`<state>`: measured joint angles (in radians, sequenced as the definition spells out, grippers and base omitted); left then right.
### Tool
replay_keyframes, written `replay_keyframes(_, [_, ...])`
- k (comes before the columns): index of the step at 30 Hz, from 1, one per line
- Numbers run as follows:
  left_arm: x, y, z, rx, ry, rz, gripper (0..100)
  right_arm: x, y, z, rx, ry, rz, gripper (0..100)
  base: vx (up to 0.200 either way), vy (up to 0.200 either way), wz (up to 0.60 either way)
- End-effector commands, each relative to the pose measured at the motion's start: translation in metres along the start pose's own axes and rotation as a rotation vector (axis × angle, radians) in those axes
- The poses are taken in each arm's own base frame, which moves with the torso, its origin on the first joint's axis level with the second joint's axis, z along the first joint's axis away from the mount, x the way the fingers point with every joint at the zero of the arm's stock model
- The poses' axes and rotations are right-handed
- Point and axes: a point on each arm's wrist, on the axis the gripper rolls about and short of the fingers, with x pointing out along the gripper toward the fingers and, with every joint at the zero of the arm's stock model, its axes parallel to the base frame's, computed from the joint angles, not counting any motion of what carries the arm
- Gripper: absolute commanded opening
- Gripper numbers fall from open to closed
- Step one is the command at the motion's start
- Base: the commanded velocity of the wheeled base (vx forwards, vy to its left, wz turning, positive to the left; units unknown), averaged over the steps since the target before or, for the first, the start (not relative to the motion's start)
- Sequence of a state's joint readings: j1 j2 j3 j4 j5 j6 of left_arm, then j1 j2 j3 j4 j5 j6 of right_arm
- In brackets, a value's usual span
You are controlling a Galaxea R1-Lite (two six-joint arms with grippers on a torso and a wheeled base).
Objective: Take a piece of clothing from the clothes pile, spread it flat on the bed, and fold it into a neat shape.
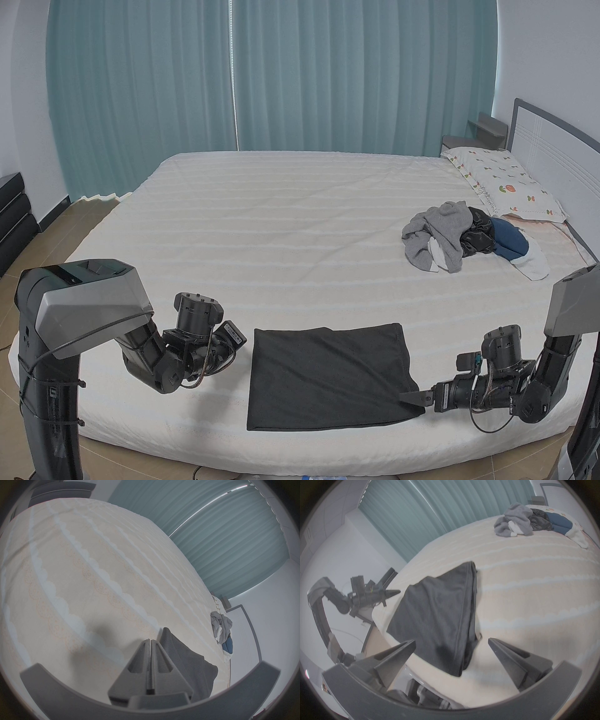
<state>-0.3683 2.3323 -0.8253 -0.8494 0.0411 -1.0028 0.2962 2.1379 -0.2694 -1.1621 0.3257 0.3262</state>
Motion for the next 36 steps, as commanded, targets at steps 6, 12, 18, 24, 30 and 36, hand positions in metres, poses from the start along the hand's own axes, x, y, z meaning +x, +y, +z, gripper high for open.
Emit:
replay_keyframes(6, [-0.001, 0.0, 0.0, -0.001, -0.001, -0.001, 0, 0.067, -0.012, 0.07, 0.193, -0.124, -0.036, 100, 0.0, 0.0, 0.0])
replay_keyframes(12, [-0.001, 0.0, 0.0, -0.001, -0.001, -0.001, 0, 0.098, -0.019, 0.089, 0.242, -0.143, -0.048, 100, 0.0, 0.0, 0.0])
replay_keyframes(18, [-0.001, 0.0, 0.0, -0.001, -0.001, -0.001, 0, 0.116, -0.022, 0.095, 0.243, -0.146, -0.073, 0, 0.0, 0.0, 0.0])
replay_keyframes(24, [0.0, -0.001, 0.0, -0.001, -0.002, -0.002, 0, 0.117, -0.024, 0.094, 0.244, -0.145, -0.076, 0, 0.0, 0.0, 0.0])
replay_keyframes(30, [0.0, 0.0, 0.0, -0.002, -0.001, -0.001, 0, 0.113, -0.03, 0.1, 0.255, -0.168, -0.086, 0, 0.0, 0.0, 0.0])
replay_keyframes(36, [0.0, -0.001, 0.0, 0.0, -0.002, -0.004, 0, 0.11, -0.036, 0.103, 0.266, -0.18, -0.095, 0, 0.0, 0.0, 0.0])
